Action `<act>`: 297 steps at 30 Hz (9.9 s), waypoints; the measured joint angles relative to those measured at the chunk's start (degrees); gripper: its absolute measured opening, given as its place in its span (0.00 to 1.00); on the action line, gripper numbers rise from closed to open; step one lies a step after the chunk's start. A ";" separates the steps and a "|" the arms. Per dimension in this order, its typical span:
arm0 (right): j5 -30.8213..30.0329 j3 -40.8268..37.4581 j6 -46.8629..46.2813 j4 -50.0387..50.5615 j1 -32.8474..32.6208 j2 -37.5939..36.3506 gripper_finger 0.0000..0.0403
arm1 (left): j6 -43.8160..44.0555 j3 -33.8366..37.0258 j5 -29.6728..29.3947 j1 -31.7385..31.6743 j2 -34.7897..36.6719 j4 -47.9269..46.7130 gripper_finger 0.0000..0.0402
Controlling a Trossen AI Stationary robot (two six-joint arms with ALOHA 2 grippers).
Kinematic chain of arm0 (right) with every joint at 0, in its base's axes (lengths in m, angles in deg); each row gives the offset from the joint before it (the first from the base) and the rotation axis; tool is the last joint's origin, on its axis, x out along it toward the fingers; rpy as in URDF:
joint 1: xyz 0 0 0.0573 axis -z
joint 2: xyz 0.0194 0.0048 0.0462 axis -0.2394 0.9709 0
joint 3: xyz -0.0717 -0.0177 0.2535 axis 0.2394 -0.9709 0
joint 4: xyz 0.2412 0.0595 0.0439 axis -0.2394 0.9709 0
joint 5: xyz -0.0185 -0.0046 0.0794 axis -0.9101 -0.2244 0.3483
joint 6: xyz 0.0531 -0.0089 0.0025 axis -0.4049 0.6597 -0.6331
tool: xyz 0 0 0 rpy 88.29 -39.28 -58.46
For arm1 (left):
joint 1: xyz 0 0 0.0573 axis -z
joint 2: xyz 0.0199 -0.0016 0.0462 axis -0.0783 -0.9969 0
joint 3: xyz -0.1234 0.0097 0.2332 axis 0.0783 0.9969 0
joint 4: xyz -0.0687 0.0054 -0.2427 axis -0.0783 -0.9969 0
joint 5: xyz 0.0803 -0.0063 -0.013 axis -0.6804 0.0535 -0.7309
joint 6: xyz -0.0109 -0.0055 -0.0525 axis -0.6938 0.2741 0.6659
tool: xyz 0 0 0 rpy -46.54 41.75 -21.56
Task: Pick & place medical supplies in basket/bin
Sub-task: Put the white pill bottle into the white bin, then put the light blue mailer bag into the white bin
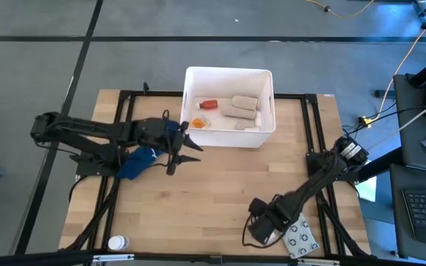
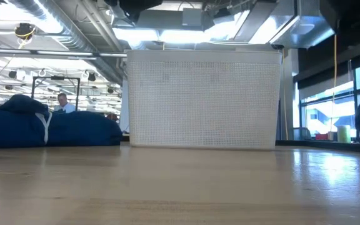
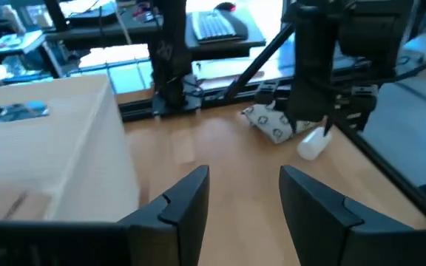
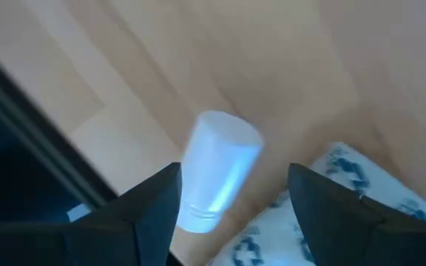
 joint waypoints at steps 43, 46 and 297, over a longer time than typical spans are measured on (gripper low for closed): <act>2.84 -0.10 -2.46 -3.24 -0.91 9.46 0.78 | 2.18 3.92 -0.29 2.44 -1.30 4.39 0.39; 2.92 -0.07 -2.45 -3.11 -0.91 9.59 0.75 | 2.20 3.92 -1.98 2.46 -2.03 4.44 0.39; 3.33 -47.50 10.14 -65.86 25.14 -19.24 0.70 | 8.38 -15.97 -11.32 13.09 -54.35 16.54 0.30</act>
